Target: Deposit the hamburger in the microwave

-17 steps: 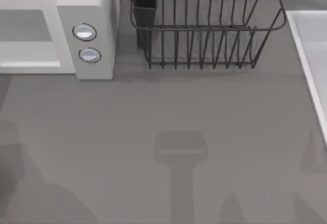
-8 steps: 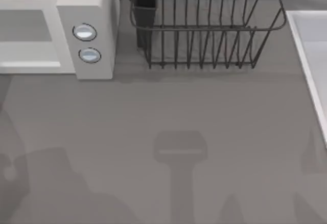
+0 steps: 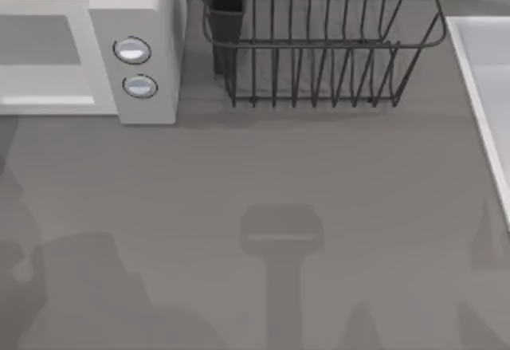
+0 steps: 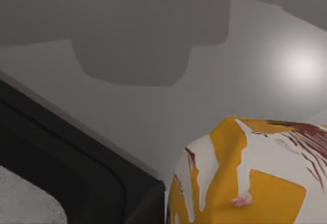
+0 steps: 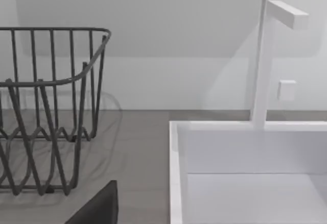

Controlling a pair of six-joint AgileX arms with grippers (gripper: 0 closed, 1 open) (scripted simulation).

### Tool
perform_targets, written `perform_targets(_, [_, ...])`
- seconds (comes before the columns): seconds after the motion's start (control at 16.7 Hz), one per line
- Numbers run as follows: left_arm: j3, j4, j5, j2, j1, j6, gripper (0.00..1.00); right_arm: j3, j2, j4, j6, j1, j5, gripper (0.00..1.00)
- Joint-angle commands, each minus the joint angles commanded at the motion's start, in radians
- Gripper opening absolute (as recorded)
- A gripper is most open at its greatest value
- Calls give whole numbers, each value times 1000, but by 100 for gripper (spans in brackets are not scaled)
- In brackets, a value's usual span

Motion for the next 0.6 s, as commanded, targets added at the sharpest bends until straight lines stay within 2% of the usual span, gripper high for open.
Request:
perform_targets(0.24, [-2,126,17,52,-13,-79,0,0,0,0,0,0,0,100])
perform_targets(0.6, [-13,526,69,193,-57,-328,0,0,0,0,0,0,0,100])
